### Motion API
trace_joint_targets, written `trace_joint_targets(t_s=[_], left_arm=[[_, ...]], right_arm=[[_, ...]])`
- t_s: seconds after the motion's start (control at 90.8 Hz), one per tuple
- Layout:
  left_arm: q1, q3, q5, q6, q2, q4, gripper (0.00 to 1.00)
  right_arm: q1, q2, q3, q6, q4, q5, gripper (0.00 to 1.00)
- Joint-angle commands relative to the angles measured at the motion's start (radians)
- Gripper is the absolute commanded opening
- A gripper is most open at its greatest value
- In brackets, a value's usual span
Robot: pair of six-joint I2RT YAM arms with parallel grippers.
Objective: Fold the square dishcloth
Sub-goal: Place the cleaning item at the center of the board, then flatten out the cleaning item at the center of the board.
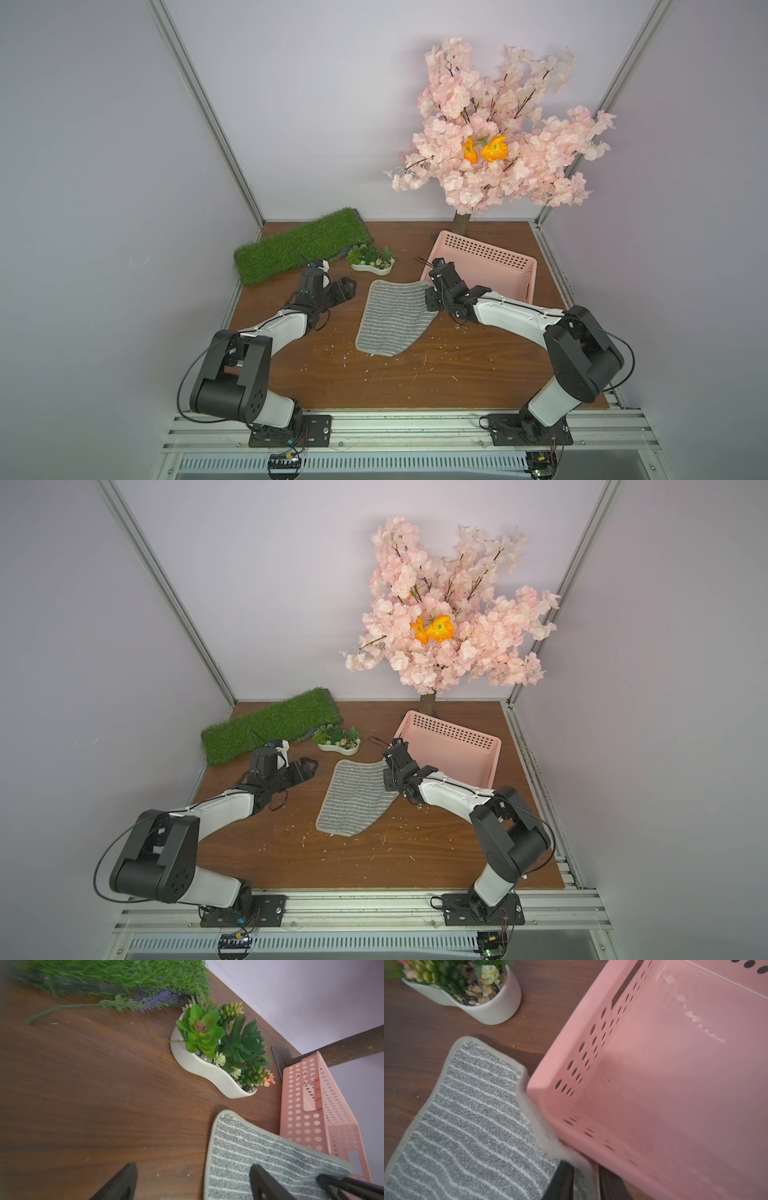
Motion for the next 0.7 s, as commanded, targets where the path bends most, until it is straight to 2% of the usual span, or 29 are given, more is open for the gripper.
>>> trace_joint_targets(t_s=[0.0,0.143,0.209,0.407,0.693], left_arm=[[-0.041,0.072,0.041,0.082,0.095,0.021,0.88],[-0.073,0.167,0.036,0.132,0.222,-0.006,0.87],[-0.097,0.207,-0.005,0.166,0.265,-0.034,0.83],[-0.152,0.286,-0.126,0.236,0.324,-0.084,0.82],[-0.182,0.378,-0.121,0.301,0.400,-0.141,0.77]], right_arm=[[-0.020,-0.007,0.026,-0.005,0.063,0.018,0.26],[-0.020,-0.016,0.017,0.003,0.076,-0.011,0.27],[-0.020,-0.018,0.014,0.005,0.080,-0.021,0.27],[-0.020,-0.021,0.009,0.011,0.090,-0.037,0.27],[-0.018,-0.028,0.006,0.015,0.092,-0.044,0.27]])
